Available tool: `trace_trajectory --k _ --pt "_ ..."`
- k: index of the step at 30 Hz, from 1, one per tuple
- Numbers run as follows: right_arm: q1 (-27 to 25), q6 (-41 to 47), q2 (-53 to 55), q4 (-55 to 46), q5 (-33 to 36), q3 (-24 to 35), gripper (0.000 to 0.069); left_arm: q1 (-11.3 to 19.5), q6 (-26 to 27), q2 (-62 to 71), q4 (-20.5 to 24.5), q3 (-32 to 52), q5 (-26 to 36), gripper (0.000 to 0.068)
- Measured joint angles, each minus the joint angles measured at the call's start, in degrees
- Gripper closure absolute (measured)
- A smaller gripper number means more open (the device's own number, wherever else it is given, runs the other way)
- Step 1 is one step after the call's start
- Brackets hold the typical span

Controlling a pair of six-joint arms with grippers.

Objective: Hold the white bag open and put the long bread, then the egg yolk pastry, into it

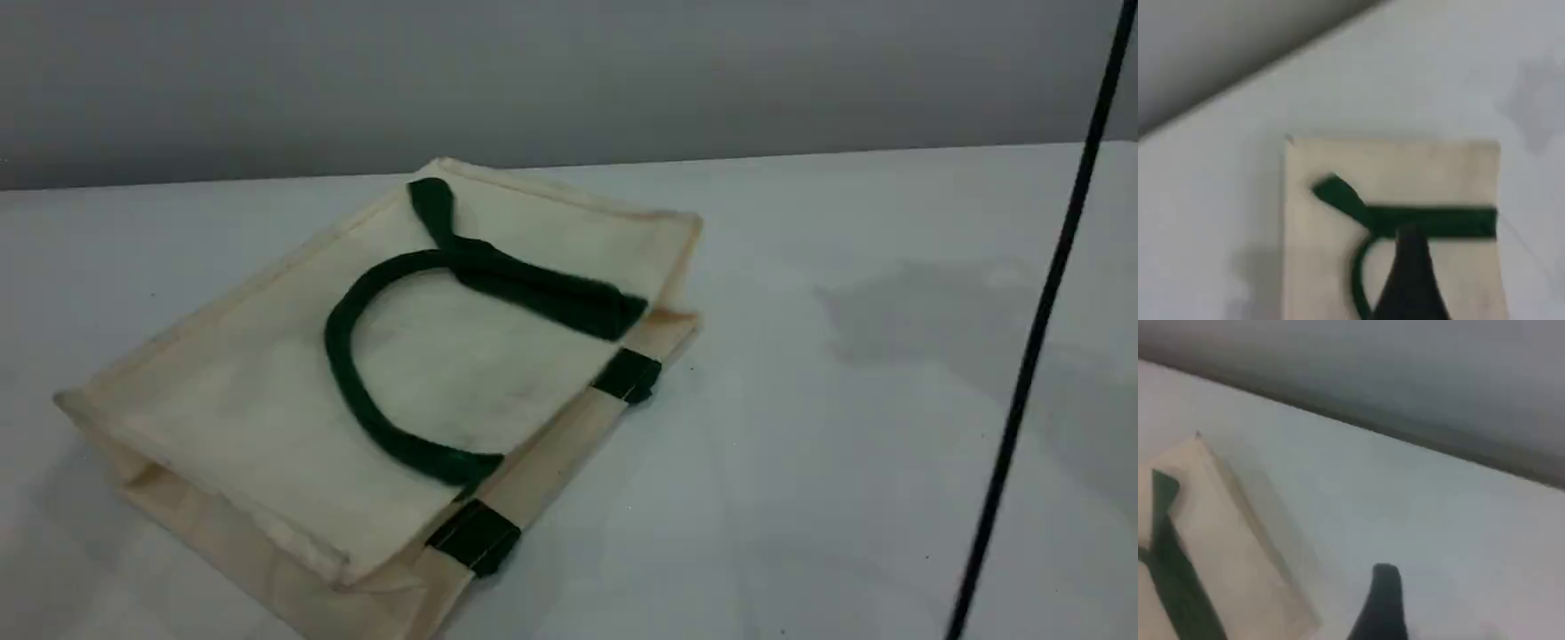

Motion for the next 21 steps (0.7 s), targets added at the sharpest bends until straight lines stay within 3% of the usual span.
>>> trace_trajectory --k 5,12,21 --pt "0.00 2.85 -0.37 -1.99 5.59 -4.54 0.0102 0.00 0.05 -0.09 0.83 0.00 -1.32 0.0176" --pt "0.00 5.91 -6.50 -5.08 11.70 -10.85 0.0102 0.07 -3.19 -3.38 2.73 0.00 2.65 0.0176" --pt "0.00 10.13 -18.27 -11.88 18.90 -11.28 0.0102 0.07 -3.24 -10.60 2.32 -0.50 4.90 0.0176"
